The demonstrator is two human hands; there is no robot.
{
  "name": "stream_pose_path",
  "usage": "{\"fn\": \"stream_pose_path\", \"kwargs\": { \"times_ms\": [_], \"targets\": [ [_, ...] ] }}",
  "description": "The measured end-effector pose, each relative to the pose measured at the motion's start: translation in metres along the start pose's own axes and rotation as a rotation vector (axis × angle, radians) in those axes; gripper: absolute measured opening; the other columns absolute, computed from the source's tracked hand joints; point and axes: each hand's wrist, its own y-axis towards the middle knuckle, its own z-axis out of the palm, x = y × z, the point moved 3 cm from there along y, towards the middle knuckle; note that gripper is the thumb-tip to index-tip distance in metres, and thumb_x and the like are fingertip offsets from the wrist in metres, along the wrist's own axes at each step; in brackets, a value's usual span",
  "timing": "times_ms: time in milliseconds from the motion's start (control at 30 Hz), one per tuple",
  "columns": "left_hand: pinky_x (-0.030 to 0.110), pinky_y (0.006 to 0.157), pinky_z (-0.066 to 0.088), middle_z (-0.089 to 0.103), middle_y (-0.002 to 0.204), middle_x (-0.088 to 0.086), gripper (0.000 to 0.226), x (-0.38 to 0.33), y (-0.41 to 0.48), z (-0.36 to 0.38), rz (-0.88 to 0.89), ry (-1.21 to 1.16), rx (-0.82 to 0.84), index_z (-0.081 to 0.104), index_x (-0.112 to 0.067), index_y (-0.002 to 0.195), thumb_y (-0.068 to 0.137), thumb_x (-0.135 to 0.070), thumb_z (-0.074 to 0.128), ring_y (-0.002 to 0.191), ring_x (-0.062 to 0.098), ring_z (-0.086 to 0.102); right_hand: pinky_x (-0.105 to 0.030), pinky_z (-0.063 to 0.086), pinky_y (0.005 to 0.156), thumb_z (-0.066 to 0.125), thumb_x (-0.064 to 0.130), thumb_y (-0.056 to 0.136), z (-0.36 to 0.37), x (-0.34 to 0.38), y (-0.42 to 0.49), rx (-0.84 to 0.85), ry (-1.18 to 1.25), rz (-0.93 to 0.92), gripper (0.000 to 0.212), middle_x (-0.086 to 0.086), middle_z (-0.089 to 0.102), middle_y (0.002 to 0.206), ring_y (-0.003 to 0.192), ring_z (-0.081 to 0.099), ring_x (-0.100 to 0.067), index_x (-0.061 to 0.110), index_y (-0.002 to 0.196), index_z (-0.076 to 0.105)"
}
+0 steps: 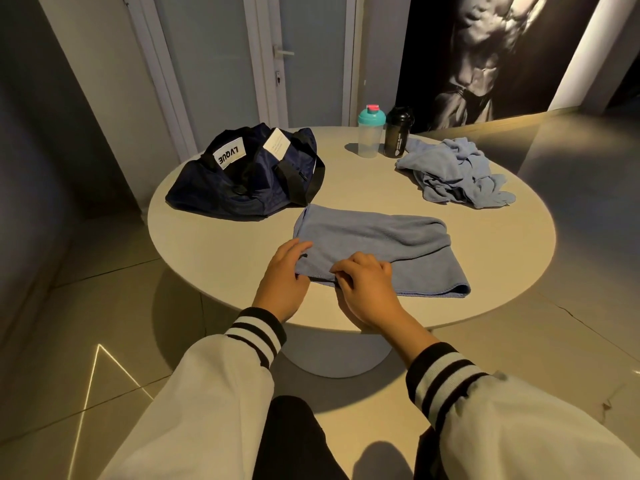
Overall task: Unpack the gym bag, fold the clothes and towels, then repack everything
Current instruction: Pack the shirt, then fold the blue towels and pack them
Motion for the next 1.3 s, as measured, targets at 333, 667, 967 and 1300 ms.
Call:
{"fn": "stream_pose_path", "kwargs": {
  "times_ms": [333,667,967,1300],
  "targets": [
    [0.049,0.111,0.045,0.029,0.158,-0.003,0.056,0.009,0.002,0.003,-0.041,0.130,-0.059,0.040,-0.032,0.149,0.100,-0.012,0.056,0.138,0.026,0.041,-0.038,0.025,0.093,0.049,0.036,0.103,0.002,0.003,0.000,0.007,-0.062,-0.032,0.029,0.002,0.058,0.111,0.113,0.045,-0.023,0.029,0.126,0.066],
    [0.041,0.112,0.044,0.023,0.160,-0.010,0.064,0.001,-0.005,0.000,0.021,-0.027,-0.037,0.042,-0.033,0.148,0.097,0.003,0.051,0.142,0.020,0.036,-0.032,0.020,0.085,0.056,0.025,0.101,-0.001,0.004,-0.001,-0.046,-0.027,-0.052,0.026,-0.002,0.058,0.106,0.106,0.048,-0.025,0.023,0.123,0.069],
    [0.047,0.105,0.049,0.043,0.150,-0.006,0.050,0.003,-0.007,0.002,-0.015,0.158,-0.052,0.045,-0.034,0.142,0.095,-0.024,0.060,0.126,0.022,0.053,-0.032,0.020,0.086,0.054,0.022,0.100,-0.002,0.005,-0.001,0.018,-0.003,-0.018,0.029,0.000,0.055,0.106,0.110,0.045,-0.023,0.028,0.124,0.070],
    [0.038,0.120,0.023,0.033,0.161,-0.003,0.049,0.000,-0.009,0.007,0.011,0.556,-0.015,0.041,-0.031,0.150,0.104,-0.016,0.044,0.140,0.022,0.037,-0.033,0.021,0.082,0.053,0.022,0.102,0.001,0.005,0.001,0.044,-0.019,-0.062,0.030,0.001,0.058,0.108,0.110,0.046,-0.023,0.032,0.125,0.069]
  ]
}}
